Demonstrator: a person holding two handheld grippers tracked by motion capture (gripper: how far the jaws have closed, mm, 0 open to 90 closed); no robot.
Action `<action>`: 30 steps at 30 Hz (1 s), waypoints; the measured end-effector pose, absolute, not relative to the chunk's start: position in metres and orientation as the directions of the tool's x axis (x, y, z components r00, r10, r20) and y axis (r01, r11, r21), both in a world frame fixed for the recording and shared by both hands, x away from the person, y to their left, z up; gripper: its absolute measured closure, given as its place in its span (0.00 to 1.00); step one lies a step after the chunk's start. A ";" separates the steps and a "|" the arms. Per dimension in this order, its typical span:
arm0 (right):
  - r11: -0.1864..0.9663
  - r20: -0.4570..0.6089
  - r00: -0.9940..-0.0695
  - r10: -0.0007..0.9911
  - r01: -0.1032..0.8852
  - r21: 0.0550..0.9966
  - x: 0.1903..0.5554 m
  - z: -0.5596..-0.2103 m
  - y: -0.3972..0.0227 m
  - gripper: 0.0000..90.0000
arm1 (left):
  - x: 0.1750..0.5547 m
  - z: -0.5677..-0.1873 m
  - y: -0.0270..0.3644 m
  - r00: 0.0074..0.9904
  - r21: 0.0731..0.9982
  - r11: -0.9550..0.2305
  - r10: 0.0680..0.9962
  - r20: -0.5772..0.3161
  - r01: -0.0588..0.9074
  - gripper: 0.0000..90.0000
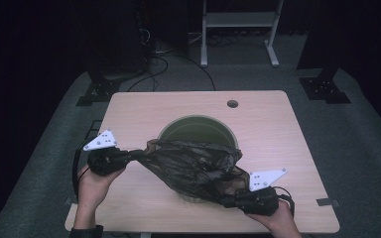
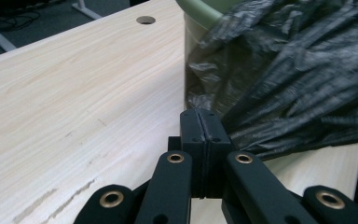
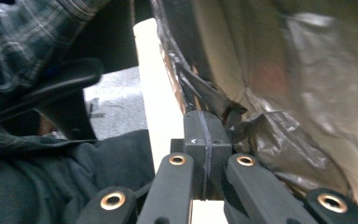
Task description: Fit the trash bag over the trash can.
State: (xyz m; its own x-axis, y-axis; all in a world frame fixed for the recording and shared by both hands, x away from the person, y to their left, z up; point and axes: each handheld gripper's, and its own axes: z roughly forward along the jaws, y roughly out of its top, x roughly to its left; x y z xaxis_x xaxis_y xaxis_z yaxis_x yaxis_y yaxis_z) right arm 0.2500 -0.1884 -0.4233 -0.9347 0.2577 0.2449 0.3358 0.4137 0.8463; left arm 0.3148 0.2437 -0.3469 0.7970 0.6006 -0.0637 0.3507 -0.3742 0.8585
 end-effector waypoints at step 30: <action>0.300 0.141 -0.914 0.380 0.266 0.916 0.306 -0.321 -0.211 0.78 | 0.357 -0.332 0.223 0.784 0.860 -0.390 0.620 -0.019 0.329 1.00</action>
